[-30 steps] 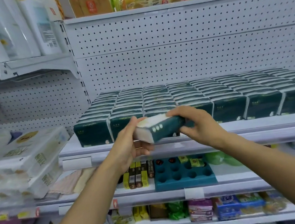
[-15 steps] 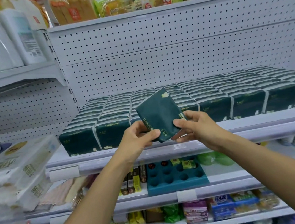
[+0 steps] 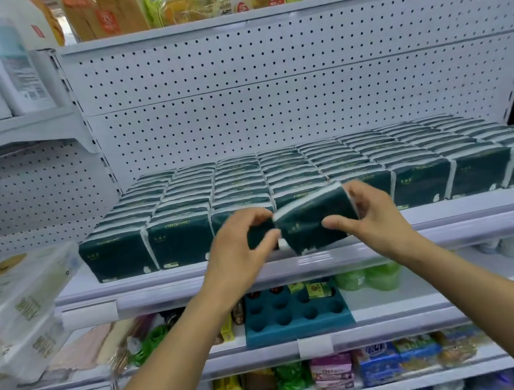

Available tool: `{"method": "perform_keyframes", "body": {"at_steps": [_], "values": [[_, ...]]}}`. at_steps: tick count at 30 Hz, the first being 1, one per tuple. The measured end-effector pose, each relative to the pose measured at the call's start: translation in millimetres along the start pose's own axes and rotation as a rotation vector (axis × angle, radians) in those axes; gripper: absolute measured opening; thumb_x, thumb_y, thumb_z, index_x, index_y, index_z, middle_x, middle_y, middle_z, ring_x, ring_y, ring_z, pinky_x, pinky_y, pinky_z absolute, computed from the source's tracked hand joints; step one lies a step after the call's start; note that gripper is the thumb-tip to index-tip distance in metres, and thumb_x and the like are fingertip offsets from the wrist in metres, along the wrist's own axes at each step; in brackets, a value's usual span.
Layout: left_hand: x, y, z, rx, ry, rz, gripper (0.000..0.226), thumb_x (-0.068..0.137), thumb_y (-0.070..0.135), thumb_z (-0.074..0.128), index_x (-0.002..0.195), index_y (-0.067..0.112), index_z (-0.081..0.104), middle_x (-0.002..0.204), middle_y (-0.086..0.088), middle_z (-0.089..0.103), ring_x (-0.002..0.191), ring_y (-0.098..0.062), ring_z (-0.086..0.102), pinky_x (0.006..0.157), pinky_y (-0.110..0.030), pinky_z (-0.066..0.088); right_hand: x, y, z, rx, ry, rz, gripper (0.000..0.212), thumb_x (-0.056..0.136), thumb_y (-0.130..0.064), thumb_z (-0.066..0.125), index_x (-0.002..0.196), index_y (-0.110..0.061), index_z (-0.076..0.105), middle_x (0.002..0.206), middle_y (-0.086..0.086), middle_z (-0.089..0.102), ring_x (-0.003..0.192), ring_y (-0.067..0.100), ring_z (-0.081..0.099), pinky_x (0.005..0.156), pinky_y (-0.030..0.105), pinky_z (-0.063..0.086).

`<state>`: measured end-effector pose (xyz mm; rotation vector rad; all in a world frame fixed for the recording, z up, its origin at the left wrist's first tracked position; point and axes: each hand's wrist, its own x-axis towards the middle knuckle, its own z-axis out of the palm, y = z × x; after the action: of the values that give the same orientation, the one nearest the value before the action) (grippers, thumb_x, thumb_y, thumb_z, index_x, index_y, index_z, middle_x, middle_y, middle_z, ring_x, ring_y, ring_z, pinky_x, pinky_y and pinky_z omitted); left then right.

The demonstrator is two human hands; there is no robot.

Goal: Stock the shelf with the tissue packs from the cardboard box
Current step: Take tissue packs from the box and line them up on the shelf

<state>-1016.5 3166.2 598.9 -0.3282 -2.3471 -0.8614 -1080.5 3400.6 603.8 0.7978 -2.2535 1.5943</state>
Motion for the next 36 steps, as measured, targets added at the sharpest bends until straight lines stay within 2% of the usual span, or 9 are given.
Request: {"method": "perform_keyframes", "body": {"at_steps": [3, 7, 10, 13, 16, 23, 27, 32, 36], "values": [[4.6, -31.0, -9.6, 0.443, 0.147, 0.172, 0.043, 0.087, 0.026, 0.071, 0.128, 0.019, 0.058, 0.126, 0.003, 0.060, 0.120, -0.016, 0.052, 0.111, -0.037, 0.032, 5.7, 12.6, 0.3, -0.017, 0.086, 0.079, 0.032, 0.081, -0.019, 0.077, 0.081, -0.006, 0.047, 0.065, -0.004, 0.048, 0.056, 0.002, 0.044, 0.057, 0.016, 0.039], [4.4, -65.8, -11.5, 0.776, -0.041, 0.184, 0.079, 0.079, 0.036, 0.078, 0.146, 0.017, 0.041, 0.150, -0.003, 0.044, 0.141, -0.023, 0.038, 0.118, -0.052, 0.013, 11.1, 37.3, 13.9, -0.234, 0.148, 0.162, 0.039, 0.078, -0.038, 0.077, 0.080, -0.010, 0.050, 0.086, 0.006, 0.051, 0.085, 0.026, 0.048, 0.069, 0.035, 0.042], [6.4, -74.1, -6.4, 0.831, -0.100, 0.198, 0.090, 0.076, 0.036, 0.081, 0.150, 0.016, 0.034, 0.153, -0.005, 0.040, 0.143, -0.024, 0.036, 0.118, -0.049, 0.011, 13.4, 39.6, 22.2, -0.379, 0.219, 0.118, 0.039, 0.078, -0.041, 0.076, 0.102, -0.019, 0.055, 0.103, -0.001, 0.045, 0.097, 0.020, 0.044, 0.075, 0.030, 0.036], [10.9, -75.2, -0.4, 0.820, -0.081, 0.221, 0.087, 0.074, 0.031, 0.084, 0.147, 0.012, 0.040, 0.149, -0.009, 0.045, 0.139, -0.026, 0.041, 0.119, -0.042, 0.017, 13.9, 38.6, 28.4, -0.438, 0.214, 0.086, 0.069, 0.082, -0.033, 0.076, 0.139, -0.028, 0.039, 0.115, -0.003, 0.039, 0.079, 0.018, 0.051, 0.068, 0.033, 0.045], [14.1, -74.2, 4.2, 0.817, -0.056, 0.220, 0.083, 0.074, 0.030, 0.084, 0.144, 0.010, 0.044, 0.145, -0.010, 0.049, 0.136, -0.027, 0.045, 0.119, -0.042, 0.025, 15.8, 39.3, 35.2, -0.620, 0.186, -0.073, 0.056, 0.083, -0.030, 0.074, 0.134, -0.031, 0.049, 0.116, 0.002, 0.042, 0.066, 0.018, 0.046, 0.054, 0.028, 0.039], [18.7, -69.5, 6.3, 0.799, -0.073, 0.177, 0.079, 0.068, 0.027, 0.087, 0.136, 0.008, 0.052, 0.136, -0.012, 0.055, 0.125, -0.031, 0.052, 0.111, -0.043, 0.039, 19.2, 39.3, 39.5, -0.817, 0.198, -0.080, 0.044, 0.081, -0.034, 0.077, 0.122, -0.029, 0.061, 0.119, 0.008, 0.048, 0.084, 0.020, 0.052, 0.047, 0.020, 0.031], [23.0, -68.1, 3.1, 0.785, -0.092, 0.181, 0.078, 0.066, 0.029, 0.088, 0.133, 0.008, 0.055, 0.132, -0.011, 0.057, 0.120, -0.031, 0.055, 0.108, -0.043, 0.042, 19.4, 34.3, 40.7, -0.968, 0.174, -0.073, 0.048, 0.077, -0.031, 0.080, 0.122, -0.023, 0.062, 0.126, 0.014, 0.049, 0.104, 0.034, 0.052, 0.066, 0.040, 0.047], [25.3, -61.1, -6.3, 0.773, -0.140, 0.190, 0.074, 0.082, 0.040, 0.074, 0.143, 0.016, 0.042, 0.146, -0.006, 0.044, 0.137, -0.027, 0.038, 0.120, -0.043, 0.019, 19.6, 13.0, 45.7, -1.110, 0.112, 0.024, 0.063, 0.086, -0.039, 0.068, 0.142, -0.023, 0.044, 0.152, 0.015, 0.030, 0.137, 0.036, 0.029, 0.104, 0.051, 0.033], [15.4, -48.7, -18.3, 0.684, -0.096, 0.173, 0.072, 0.087, 0.046, 0.066, 0.147, 0.019, 0.036, 0.154, -0.006, 0.034, 0.146, -0.027, 0.024, 0.122, -0.048, 0.009, 3.0, -9.6, 50.4, -1.133, 0.200, -0.045, 0.064, 0.084, -0.038, 0.070, 0.140, -0.019, 0.046, 0.149, 0.016, 0.036, 0.136, 0.038, 0.034, 0.108, 0.056, 0.031]]}}
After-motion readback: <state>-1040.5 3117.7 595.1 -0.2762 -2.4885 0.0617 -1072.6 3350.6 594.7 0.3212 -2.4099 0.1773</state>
